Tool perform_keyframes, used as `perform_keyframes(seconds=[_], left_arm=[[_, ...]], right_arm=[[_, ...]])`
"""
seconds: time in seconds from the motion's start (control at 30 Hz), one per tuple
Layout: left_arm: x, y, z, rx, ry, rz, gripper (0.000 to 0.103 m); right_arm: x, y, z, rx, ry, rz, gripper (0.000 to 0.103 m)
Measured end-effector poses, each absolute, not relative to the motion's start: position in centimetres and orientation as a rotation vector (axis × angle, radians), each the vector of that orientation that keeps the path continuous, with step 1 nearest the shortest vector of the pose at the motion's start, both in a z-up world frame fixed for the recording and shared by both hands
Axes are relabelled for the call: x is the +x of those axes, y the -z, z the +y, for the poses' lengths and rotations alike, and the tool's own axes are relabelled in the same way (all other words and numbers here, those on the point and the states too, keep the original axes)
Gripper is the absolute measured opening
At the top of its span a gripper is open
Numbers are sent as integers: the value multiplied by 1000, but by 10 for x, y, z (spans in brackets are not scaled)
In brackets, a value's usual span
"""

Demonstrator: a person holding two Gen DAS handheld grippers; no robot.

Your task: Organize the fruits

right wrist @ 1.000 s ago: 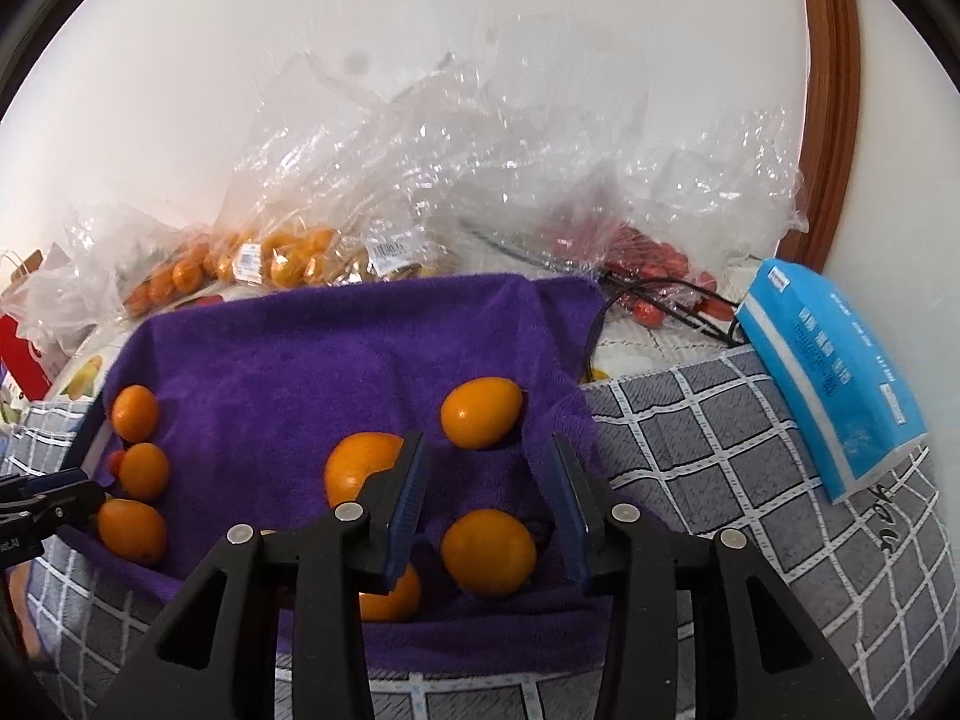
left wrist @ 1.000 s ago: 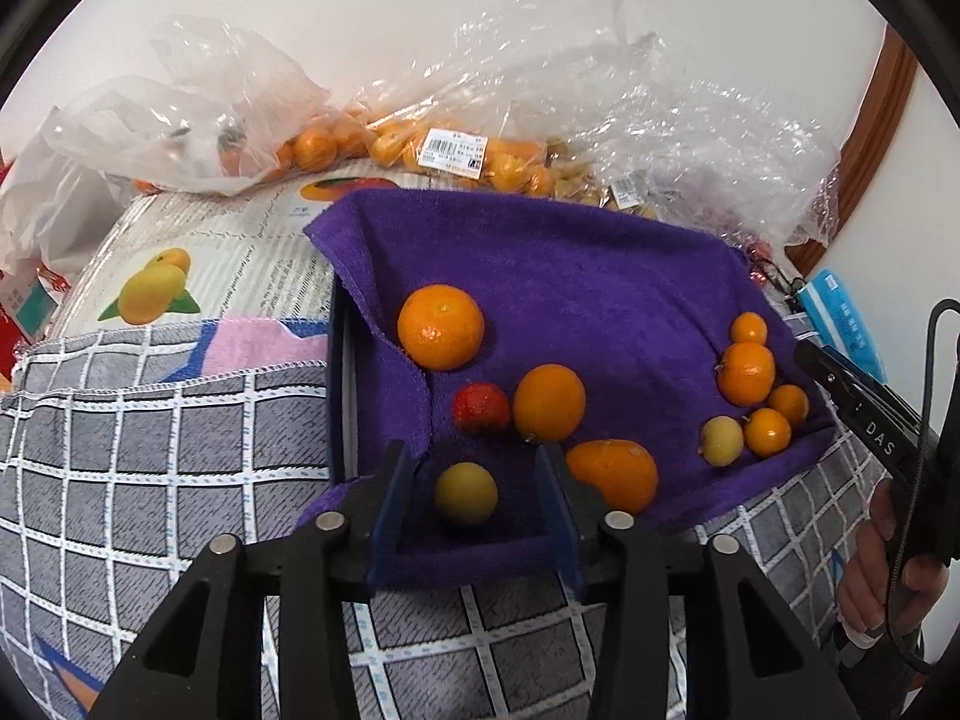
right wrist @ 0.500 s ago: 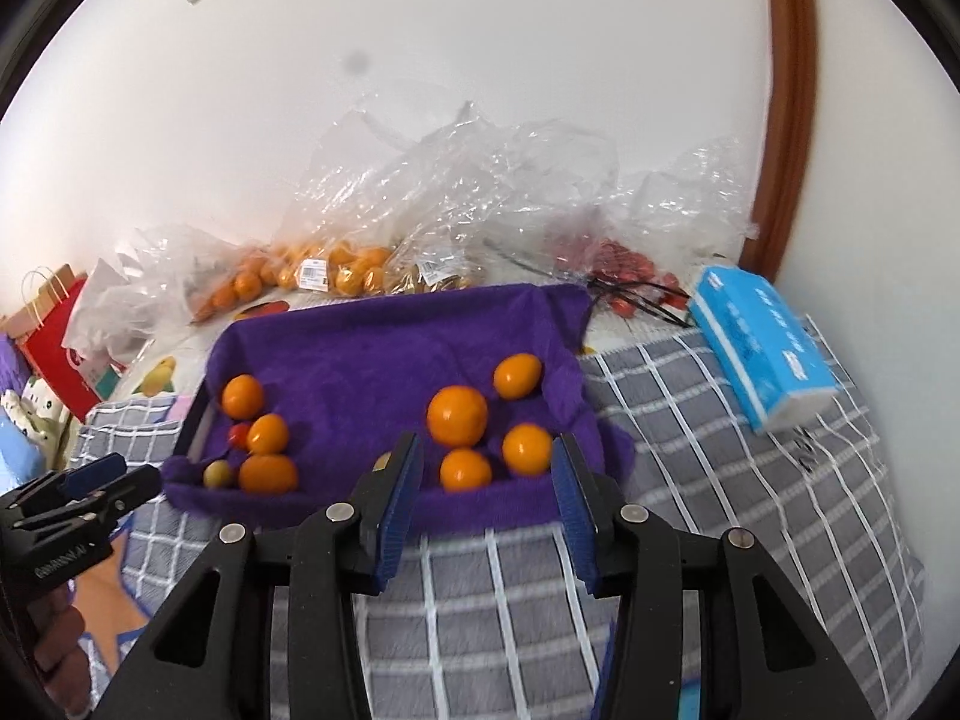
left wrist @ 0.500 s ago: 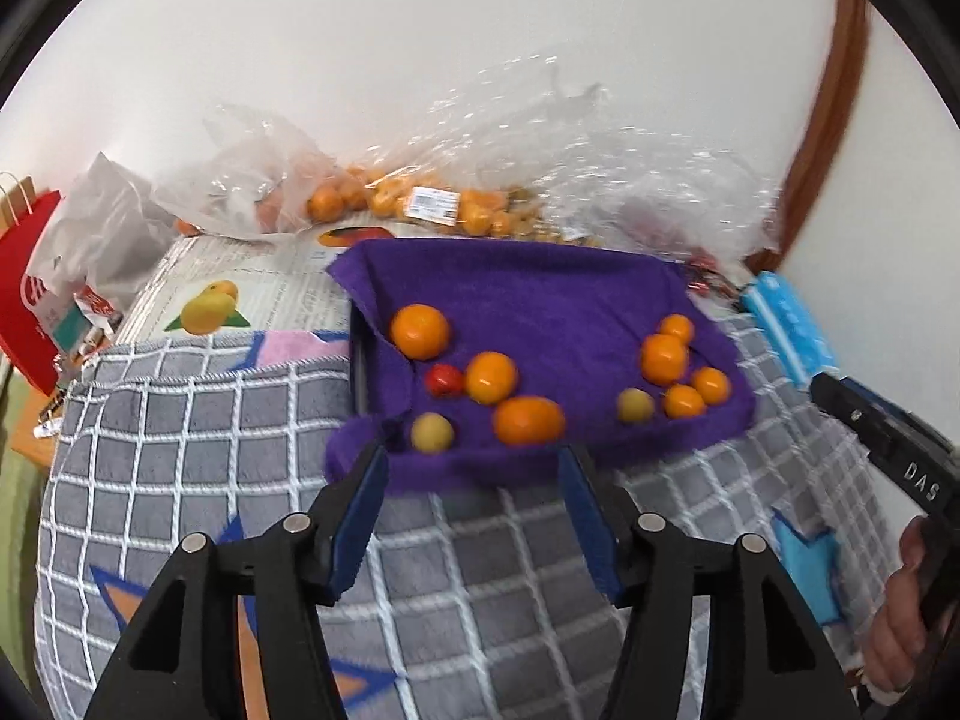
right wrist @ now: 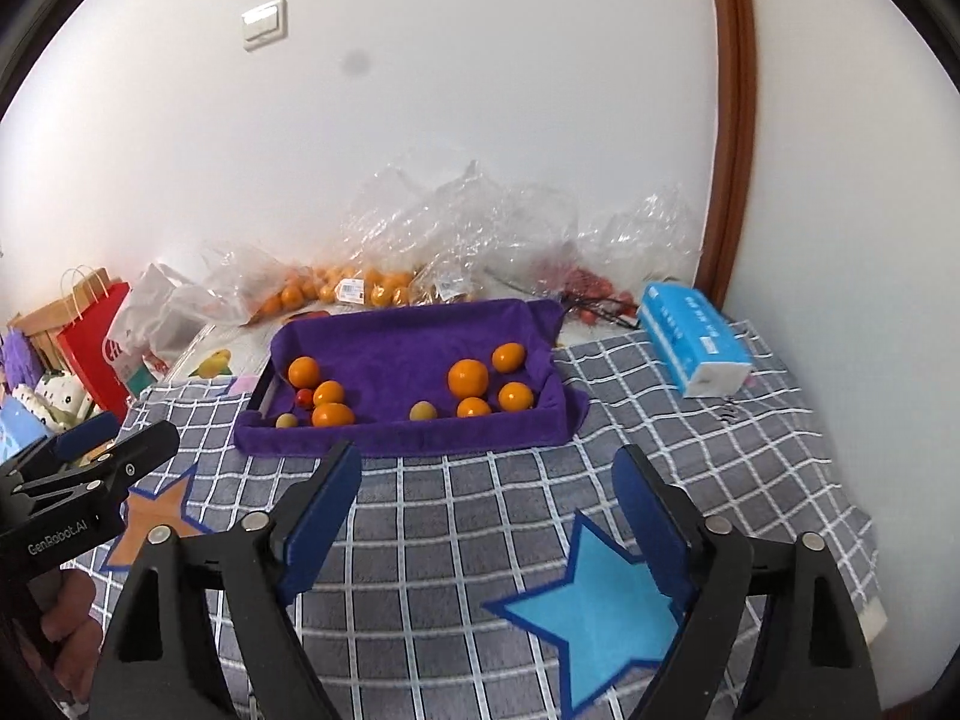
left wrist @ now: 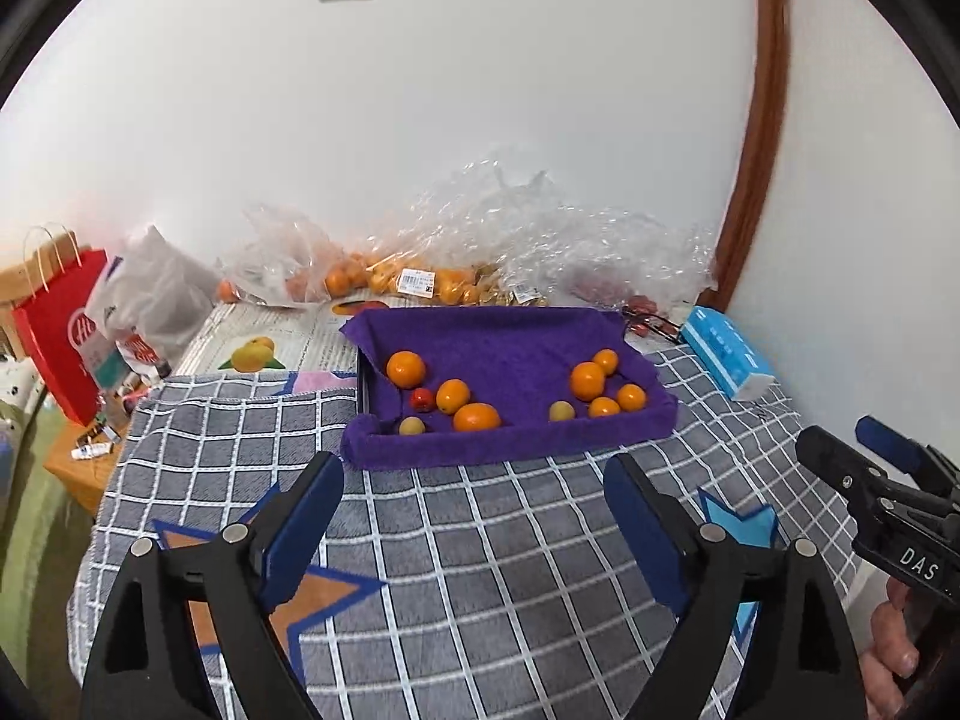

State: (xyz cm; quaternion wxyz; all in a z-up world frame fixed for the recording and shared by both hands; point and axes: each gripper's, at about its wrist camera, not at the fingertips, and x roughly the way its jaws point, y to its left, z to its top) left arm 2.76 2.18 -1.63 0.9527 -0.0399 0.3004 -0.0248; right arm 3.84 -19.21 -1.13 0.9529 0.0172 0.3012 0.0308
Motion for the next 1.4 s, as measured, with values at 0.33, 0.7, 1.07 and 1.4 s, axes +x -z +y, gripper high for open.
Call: perform_keyframes(seconds=[0.33,0.7,1.07,1.4], left_arm=[[-18,2,4,-52,43,548,93],[-39,-7,-1,-41,31,512,93],[-42,-7,0,-46,23,513,94],[-41,-6,1,-51,18,516,94]], right_arm=[[-5,5,-207,56,-14,590,95],[-25,4,-209,50,-20,581,96],[-28,7,-208,38,-10,587,97],[-29,6,-206,21,-13,587,97]])
